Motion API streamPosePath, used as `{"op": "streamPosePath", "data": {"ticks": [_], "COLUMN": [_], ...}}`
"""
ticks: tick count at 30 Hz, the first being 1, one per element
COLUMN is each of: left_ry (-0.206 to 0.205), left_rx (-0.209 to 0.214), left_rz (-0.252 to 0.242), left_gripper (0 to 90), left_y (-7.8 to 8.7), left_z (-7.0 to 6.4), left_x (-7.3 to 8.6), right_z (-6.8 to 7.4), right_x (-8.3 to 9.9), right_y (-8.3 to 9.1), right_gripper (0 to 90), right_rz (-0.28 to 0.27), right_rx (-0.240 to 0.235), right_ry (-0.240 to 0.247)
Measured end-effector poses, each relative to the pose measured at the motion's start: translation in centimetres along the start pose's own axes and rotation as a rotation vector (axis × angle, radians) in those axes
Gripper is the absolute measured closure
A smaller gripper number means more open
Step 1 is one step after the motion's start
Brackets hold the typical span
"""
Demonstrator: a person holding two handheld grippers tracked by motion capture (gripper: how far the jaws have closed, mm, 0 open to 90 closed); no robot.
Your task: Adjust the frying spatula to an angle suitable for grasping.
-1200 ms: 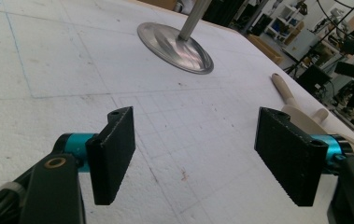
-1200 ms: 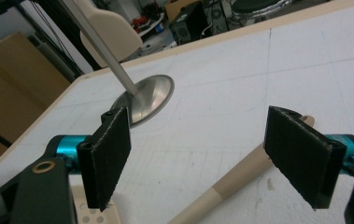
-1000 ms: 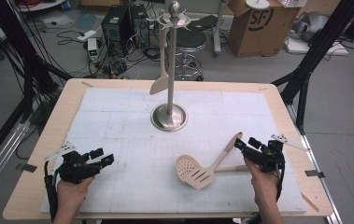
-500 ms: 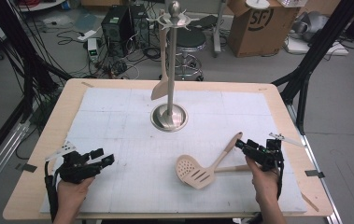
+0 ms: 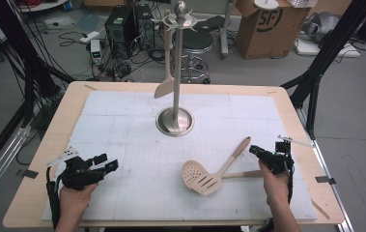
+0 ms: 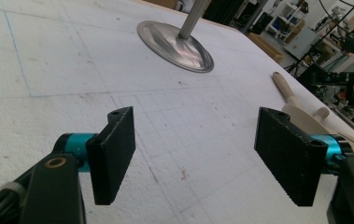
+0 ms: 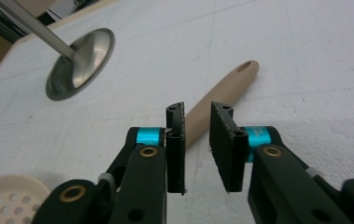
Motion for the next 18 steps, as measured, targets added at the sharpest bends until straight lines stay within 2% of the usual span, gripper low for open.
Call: {"op": "streamPosePath", "data": {"ticks": [4,10,18], "left_ry": [0.005,0.007,0.004], "left_rx": [0.0,0.0,0.001], "left_rz": [0.0,0.0,0.0], "left_gripper": [29.7,29.7,29.7], "left_y": [0.0,0.0,0.0], "left_z": [0.1,0.1,0.0], "left_x": [0.0,0.0,0.0], "right_z": [-0.2,-0.6,-0.8], "right_x": [-0.4,-0.5,-0.4], "right_y": [-0.6,-1.4,-2.4], "right_gripper": [88.1,89.2,89.2], "right_rz": [0.03,0.059,0.127], "right_rx": [-0.003,0.002,-0.003], "right_ry": [0.004,-0.018,-0.04]}}
Point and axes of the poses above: each handheld gripper's, and its own axes: y roughly backward along the jaws, x roughly out of its underside, z roughly to its left, the point moved 1 cm from there along -y, roughly forward along the jaws, and after that the axes turned 7 degrees about x, right-handed, at the moved point
